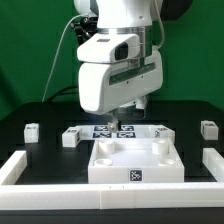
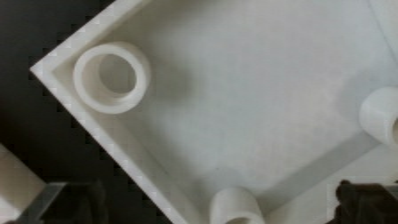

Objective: Assemble one leg

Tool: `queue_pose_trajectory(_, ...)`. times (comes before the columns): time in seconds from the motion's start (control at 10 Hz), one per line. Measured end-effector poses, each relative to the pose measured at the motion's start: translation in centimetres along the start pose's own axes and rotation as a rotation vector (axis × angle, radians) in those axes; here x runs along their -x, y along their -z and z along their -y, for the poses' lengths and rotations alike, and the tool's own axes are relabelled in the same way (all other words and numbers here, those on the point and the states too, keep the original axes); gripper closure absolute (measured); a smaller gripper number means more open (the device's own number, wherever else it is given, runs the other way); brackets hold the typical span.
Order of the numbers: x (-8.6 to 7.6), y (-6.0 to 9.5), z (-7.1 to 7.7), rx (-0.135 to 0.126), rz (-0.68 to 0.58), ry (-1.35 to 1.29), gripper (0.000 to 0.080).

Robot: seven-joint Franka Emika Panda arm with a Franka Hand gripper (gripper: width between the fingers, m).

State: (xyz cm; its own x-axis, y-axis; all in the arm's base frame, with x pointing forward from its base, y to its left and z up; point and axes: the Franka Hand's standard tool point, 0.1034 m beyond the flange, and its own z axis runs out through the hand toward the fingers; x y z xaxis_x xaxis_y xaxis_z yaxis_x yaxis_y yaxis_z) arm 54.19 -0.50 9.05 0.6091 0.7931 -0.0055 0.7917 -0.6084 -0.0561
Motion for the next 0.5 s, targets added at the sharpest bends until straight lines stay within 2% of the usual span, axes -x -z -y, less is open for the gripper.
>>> queue_pose_trajectory(0.5,0.01,-0.03,0.01,0.000,0.001,0.001,0.0150)
